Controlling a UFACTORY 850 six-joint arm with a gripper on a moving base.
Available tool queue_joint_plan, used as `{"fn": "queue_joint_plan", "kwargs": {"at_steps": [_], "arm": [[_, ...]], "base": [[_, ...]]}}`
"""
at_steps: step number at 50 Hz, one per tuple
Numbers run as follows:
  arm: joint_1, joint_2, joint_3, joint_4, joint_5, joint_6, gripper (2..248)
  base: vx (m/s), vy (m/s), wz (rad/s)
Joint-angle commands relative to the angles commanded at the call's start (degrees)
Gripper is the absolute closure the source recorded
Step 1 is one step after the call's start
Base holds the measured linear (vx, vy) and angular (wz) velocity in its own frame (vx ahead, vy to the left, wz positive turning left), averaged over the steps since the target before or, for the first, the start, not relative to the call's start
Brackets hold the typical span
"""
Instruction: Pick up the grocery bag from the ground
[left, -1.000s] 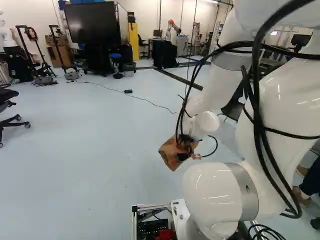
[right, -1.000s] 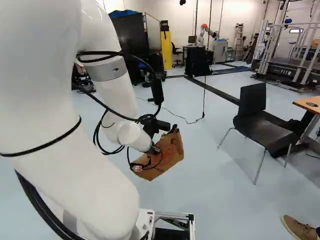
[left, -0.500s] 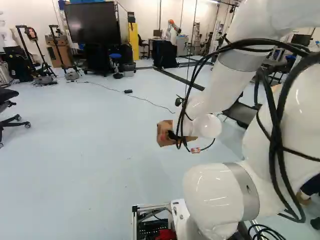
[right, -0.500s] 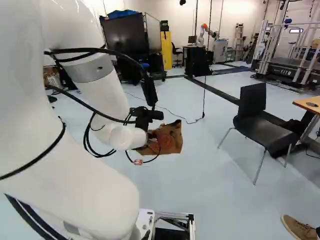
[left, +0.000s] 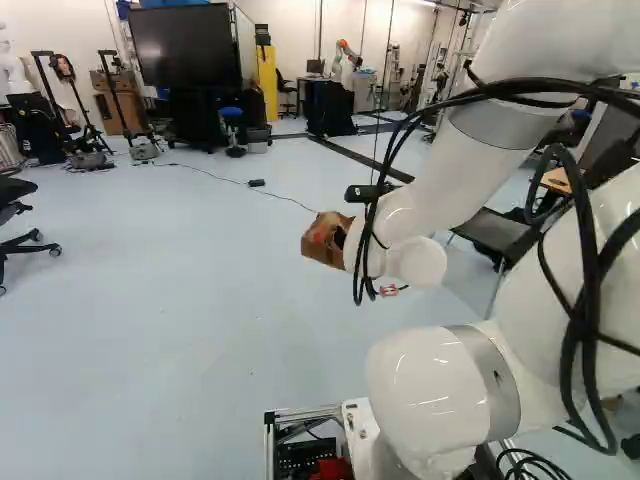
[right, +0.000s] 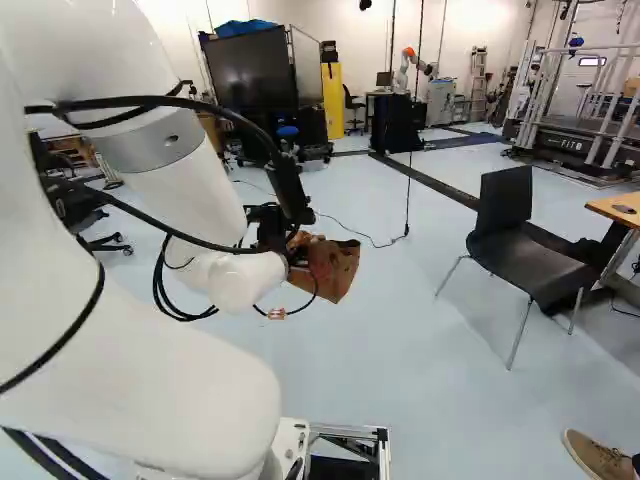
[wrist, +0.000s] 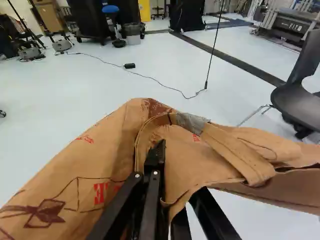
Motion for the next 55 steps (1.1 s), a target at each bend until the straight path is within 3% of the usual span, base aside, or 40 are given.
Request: {"fn": "queue_joint_plan", "kwargs": {"at_steps": [24,55], "arm": [[1.05,2.58,1.01,-0.44,4.26,-1.31,231],[1.24,3.04,1.20,-0.51,5.02,-1.54,231]], "base": [[0.000,0.000,0.000],[0.000,0.000,0.000]]}}
